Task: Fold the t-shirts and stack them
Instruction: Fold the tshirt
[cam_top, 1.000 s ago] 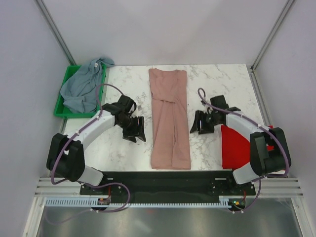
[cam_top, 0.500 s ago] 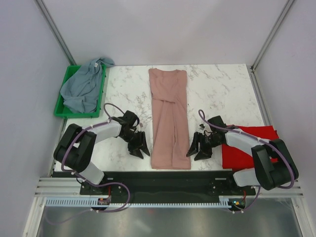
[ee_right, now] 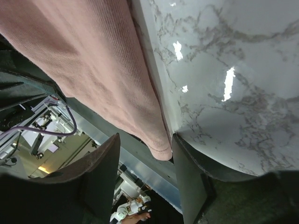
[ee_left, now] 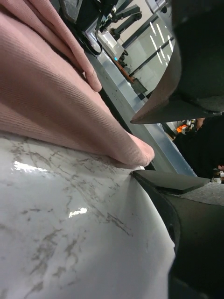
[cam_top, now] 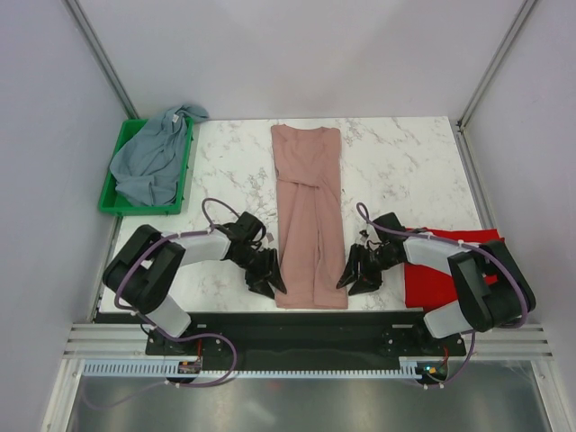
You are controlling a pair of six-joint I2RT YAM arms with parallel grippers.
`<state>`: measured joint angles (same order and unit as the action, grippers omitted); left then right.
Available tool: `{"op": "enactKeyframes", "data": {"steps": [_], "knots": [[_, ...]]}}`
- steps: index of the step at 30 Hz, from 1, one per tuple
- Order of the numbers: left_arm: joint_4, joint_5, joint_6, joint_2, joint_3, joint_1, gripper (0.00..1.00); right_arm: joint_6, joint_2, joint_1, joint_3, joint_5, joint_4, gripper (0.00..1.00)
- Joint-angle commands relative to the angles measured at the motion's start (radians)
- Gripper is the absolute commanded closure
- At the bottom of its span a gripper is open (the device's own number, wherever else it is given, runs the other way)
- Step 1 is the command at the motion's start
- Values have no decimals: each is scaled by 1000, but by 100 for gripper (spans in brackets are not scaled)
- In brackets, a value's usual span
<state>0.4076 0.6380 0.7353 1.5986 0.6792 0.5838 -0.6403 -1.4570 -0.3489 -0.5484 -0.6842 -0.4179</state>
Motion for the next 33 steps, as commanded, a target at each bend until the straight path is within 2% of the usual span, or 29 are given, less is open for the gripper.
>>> {"op": "enactKeyframes", "data": {"steps": [1,3,8,9,10,11,12,13,22,26,33], "knots": [[-56,-40,29,32,-17,16,50,1,-38,-25,8,60,7,45],[-56,-38,30,40,-12,22,55,-1,-46,-33,11,64,-4,48],[-66,-29,32,46,-3,36,63,10,-54,-33,28,54,-24,63],[-70,-26,30,46,0,37,69,16,-45,-33,30,49,-30,66],[-70,-21,30,47,2,40,73,22,-37,-33,31,49,-35,77],[-70,-20,29,46,5,40,81,22,-28,-33,34,51,-36,92],[-66,-20,26,43,8,40,91,22,-10,-33,33,67,-45,100],[-53,-29,19,34,13,40,98,24,1,-30,31,66,-48,100],[80,-83,-97,-77,115,37,98,109,174,-10,-50,-9,-93,100],[120,-106,-158,-94,221,16,98,163,228,13,-119,-21,-136,100],[184,-187,-204,-68,361,-93,98,202,147,97,-301,-52,-153,100]]}}
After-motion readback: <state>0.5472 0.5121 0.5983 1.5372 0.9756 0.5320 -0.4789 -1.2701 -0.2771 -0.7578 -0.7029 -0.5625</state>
